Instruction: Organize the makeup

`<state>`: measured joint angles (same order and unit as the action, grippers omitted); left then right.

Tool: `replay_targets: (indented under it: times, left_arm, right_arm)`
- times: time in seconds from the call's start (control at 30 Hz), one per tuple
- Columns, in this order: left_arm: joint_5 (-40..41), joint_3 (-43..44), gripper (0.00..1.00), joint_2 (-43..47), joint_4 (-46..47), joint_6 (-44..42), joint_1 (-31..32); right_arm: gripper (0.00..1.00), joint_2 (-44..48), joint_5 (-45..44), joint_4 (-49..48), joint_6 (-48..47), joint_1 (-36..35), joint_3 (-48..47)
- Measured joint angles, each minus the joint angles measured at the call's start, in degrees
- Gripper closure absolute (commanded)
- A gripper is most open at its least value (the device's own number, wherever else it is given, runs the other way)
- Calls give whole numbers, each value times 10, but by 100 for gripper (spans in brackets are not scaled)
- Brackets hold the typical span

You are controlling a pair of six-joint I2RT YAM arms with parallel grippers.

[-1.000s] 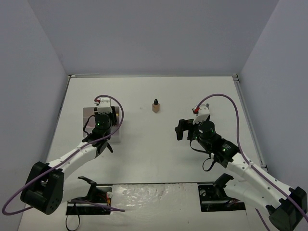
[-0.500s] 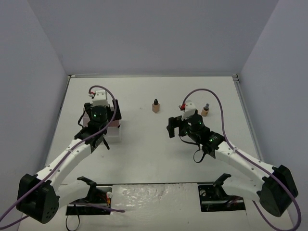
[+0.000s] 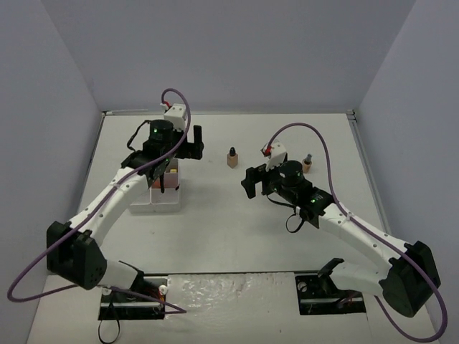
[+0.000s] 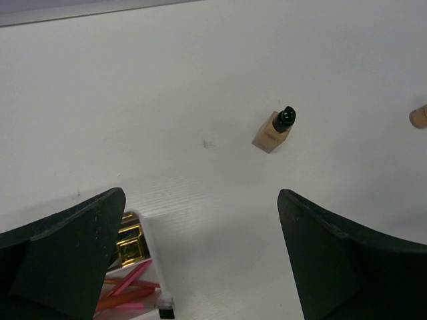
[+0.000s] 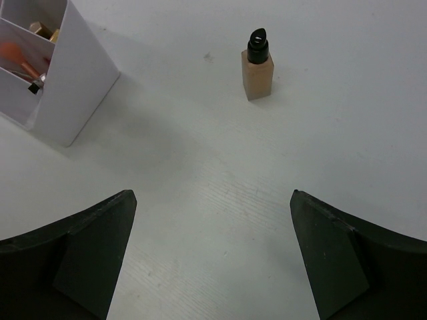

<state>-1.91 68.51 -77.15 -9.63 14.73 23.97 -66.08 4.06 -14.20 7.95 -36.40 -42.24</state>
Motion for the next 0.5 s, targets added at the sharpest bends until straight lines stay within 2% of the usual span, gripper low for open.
replay_targets:
  times: [0.3,0.5]
  left_arm:
    - [-81,121,4,-203,2,-30,24]
    - [-103,196,12,-309,17,-45,54]
  right_arm:
    - [2,113,-2,49,9,1,2]
    - [2,152,-9,81,19,1,14]
